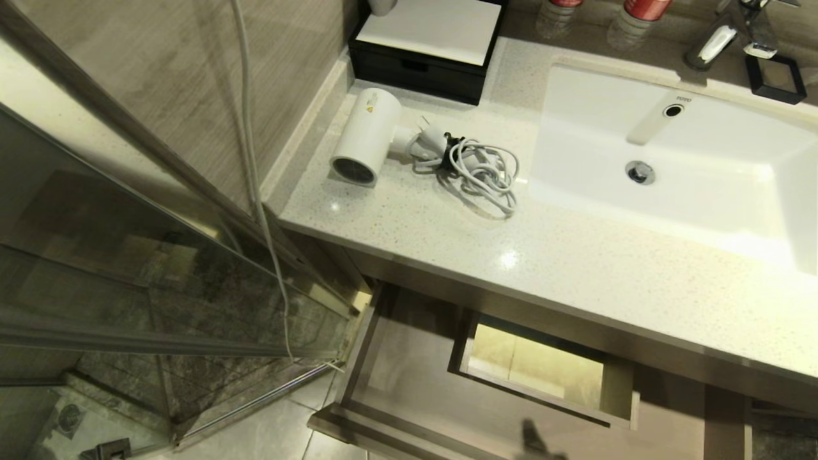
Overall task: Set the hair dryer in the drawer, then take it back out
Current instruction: Pick up the hairdryer
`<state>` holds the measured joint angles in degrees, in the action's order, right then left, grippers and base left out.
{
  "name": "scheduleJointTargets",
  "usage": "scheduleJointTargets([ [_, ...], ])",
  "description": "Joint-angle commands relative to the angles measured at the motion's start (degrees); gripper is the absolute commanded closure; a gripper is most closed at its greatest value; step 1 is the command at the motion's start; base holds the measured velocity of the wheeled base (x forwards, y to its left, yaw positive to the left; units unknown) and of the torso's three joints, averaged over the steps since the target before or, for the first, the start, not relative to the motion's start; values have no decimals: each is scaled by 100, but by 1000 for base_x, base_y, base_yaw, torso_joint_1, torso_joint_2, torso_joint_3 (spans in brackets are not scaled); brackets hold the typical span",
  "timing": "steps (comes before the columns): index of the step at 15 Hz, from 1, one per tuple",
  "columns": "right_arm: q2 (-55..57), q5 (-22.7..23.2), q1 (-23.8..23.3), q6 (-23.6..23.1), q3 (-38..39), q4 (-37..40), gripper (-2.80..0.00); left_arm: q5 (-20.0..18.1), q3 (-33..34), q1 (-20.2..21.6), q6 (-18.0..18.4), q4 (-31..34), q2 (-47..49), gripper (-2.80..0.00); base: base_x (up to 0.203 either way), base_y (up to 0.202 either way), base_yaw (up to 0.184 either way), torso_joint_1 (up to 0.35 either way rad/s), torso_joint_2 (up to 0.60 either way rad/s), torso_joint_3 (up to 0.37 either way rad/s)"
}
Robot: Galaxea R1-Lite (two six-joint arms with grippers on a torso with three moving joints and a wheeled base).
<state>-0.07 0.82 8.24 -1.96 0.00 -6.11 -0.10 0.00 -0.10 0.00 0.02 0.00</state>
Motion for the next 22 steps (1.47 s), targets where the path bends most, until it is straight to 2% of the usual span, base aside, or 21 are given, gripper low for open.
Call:
scheduleJointTargets([
  [1, -222, -30, 2, 2, 229, -4, 0, 1, 9, 0, 0, -2, 0, 0, 0, 0, 0, 32, -36, 22],
  [15, -222, 32, 2, -43, 229, 4, 0, 1, 3, 1, 0, -2, 0, 0, 0, 0, 0, 0, 0, 0],
  [22, -222, -12, 2, 37, 229, -4, 0, 1, 9, 1, 0, -2, 0, 0, 0, 0, 0, 171, -152, 12],
])
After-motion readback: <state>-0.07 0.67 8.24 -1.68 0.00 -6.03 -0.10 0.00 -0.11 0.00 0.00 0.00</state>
